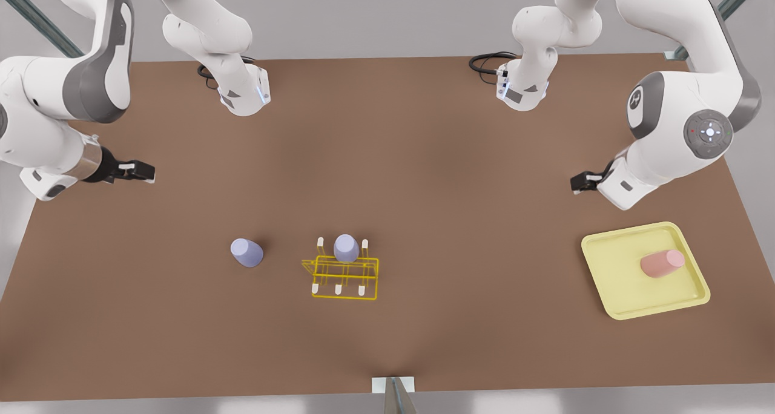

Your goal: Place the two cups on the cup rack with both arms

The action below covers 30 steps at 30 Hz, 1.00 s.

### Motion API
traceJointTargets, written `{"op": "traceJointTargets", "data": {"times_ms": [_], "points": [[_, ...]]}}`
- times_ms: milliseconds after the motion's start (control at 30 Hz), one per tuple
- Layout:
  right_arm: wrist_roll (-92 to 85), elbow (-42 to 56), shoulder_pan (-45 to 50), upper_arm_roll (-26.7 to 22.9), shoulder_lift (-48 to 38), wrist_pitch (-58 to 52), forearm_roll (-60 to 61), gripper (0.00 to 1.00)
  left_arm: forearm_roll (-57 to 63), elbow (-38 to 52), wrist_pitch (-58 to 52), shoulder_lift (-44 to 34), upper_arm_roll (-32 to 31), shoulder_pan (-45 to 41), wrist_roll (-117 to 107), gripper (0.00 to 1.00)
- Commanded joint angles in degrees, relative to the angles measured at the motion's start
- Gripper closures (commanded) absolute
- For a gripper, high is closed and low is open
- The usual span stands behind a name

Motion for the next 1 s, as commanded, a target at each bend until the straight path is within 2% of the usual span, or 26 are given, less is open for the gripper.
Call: {"op": "traceJointTargets", "data": {"times_ms": [0,100,133,200,233,300,400,500,667,967], "points": [[-1.6,0.1,-0.7,0.0,0.0,2.5,0.3,0.00,-0.1,0.0,2.7,0.0,0.0,0.0,-3.0,0.00],[-1.6,-0.2,-0.2,0.1,1.7,2.6,0.1,0.00,-0.1,0.0,2.8,0.7,0.6,0.1,-2.8,0.00],[-1.5,0.3,1.9,0.7,5.9,3.8,-0.5,0.00,0.0,0.0,3.5,3.2,2.2,3.1,1.4,0.00],[3.5,0.0,5.4,0.7,12.7,13.3,-0.6,0.01,0.2,1.2,13.8,11.9,2.5,13.0,12.2,0.00],[8.1,-0.5,7.0,0.7,15.1,16.2,-0.2,0.00,0.1,4.5,16.3,17.4,2.4,17.4,17.4,0.00],[9.3,-4.7,7.6,0.7,16.9,25.4,-0.2,0.00,0.0,9.7,23.2,25.5,1.7,23.3,24.8,0.00],[9.3,-10.5,7.6,0.7,16.9,35.2,-0.3,0.00,0.0,9.6,33.0,30.9,1.7,27.4,26.8,0.00],[11.8,-16.6,9.3,0.7,16.7,45.5,-0.2,0.00,0.0,9.7,39.5,34.4,1.7,28.6,26.8,0.00],[12.0,-19.3,10.1,0.8,19.9,52.8,-0.2,0.00,-0.3,9.5,40.3,36.0,1.7,28.9,26.2,0.00],[12.0,-23.0,10.7,0.8,21.3,55.8,0.0,0.00,-0.3,9.2,39.8,38.6,1.7,29.3,26.2,0.00]]}}
